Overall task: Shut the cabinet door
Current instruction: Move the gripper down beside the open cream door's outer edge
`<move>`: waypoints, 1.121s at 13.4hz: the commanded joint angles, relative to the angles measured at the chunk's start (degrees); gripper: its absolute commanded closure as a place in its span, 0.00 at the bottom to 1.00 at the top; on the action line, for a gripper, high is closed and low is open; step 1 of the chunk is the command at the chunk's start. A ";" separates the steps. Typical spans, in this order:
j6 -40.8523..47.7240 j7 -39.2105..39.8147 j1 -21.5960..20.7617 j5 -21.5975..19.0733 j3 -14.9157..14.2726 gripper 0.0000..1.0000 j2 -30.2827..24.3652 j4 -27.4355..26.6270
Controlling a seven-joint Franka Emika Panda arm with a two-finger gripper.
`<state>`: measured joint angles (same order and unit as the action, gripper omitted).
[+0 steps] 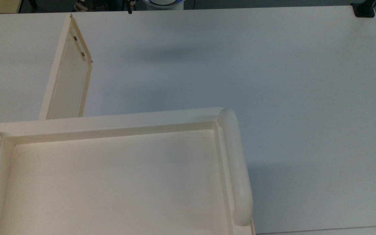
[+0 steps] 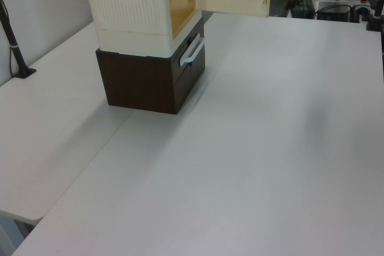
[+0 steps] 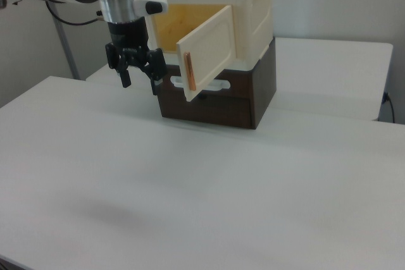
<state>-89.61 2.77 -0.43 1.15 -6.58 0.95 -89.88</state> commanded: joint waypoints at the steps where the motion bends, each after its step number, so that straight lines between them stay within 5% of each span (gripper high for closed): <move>1: -0.74 -0.40 -0.01 0.78 -0.18 0.00 -0.42 0.58; 14: -0.92 1.36 -0.09 0.34 -0.10 0.00 0.98 1.37; 15: -0.83 1.63 -0.09 0.34 -0.10 0.06 0.98 1.28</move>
<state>-89.91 3.07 -0.21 1.24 -6.53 1.62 -88.91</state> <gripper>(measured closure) 0.000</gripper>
